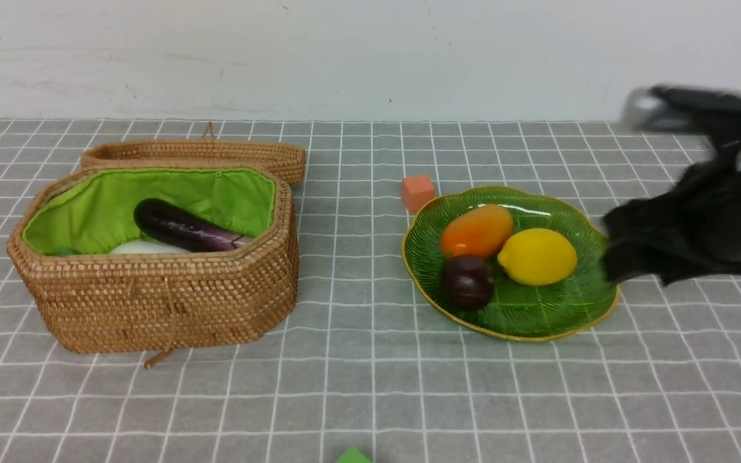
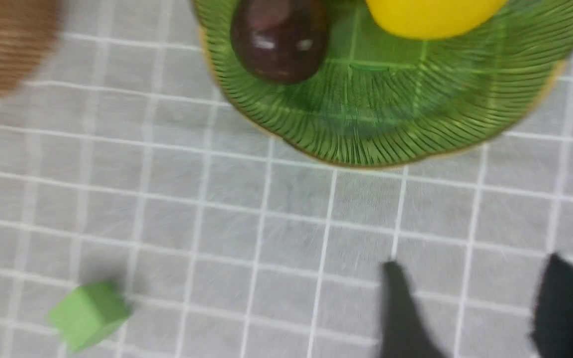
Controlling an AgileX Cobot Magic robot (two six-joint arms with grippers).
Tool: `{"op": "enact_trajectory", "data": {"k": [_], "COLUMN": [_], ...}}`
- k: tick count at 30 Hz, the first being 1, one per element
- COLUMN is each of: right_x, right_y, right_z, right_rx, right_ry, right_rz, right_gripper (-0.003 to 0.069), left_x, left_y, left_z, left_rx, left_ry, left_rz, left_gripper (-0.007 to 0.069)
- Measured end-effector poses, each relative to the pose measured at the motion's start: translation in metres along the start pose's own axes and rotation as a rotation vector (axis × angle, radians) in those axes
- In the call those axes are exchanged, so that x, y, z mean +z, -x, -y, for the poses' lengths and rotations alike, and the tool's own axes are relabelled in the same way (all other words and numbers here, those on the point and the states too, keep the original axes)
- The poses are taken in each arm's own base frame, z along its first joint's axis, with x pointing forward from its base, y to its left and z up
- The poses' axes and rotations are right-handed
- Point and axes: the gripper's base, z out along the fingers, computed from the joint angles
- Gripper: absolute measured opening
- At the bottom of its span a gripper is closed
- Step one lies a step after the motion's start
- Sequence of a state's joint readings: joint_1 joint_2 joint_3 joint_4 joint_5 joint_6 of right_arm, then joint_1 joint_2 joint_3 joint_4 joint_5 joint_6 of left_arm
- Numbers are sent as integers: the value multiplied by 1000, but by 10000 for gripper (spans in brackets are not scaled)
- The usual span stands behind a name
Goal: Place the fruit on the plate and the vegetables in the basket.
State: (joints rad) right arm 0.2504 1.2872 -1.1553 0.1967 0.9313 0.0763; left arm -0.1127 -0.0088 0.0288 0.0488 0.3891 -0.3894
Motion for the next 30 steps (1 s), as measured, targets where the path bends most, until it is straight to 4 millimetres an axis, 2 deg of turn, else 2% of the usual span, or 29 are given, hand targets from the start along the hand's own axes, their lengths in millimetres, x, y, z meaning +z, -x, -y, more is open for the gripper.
{"op": "enact_trajectory", "data": {"k": [1,2,3,5,6,8,9,11,12,15,20,23,30], "right_x": [-13,-14,-33,-52,-56,-60,-56,-50,-50,-40,-44,-45,-49], "right_y": [-6,-10,-25,-56,-68,-98,-103,-135,-140,-172,-196,-204,-207], "right_z": [-1,0,0,5,8,16,18,28,30,41,48,49,49], "right_rx": [-2,0,-4,-16,-24,-59,-66,-124,-133,-176,-212,-216,-217], "right_ry": [5,5,9,5,-3,-25,-30,-64,-69,-99,-125,-125,-122], "right_rz": [32,31,77,142,165,220,221,287,304,376,461,487,514], "right_gripper": [279,256,184,55,21,-14,-15,-19,-19,-18,-18,-16,-13], "left_x": [0,0,0,0,0,0,0,0,0,0,0,0,0], "left_y": [0,0,0,0,0,0,0,0,0,0,0,0,0], "left_z": [0,0,0,0,0,0,0,0,0,0,0,0,0], "left_rx": [0,0,0,0,0,0,0,0,0,0,0,0,0], "left_ry": [0,0,0,0,0,0,0,0,0,0,0,0,0], "left_rz": [0,0,0,0,0,0,0,0,0,0,0,0,0], "left_gripper": [237,237,237,239,239,239,239,239,239,239,239,239,239]}}
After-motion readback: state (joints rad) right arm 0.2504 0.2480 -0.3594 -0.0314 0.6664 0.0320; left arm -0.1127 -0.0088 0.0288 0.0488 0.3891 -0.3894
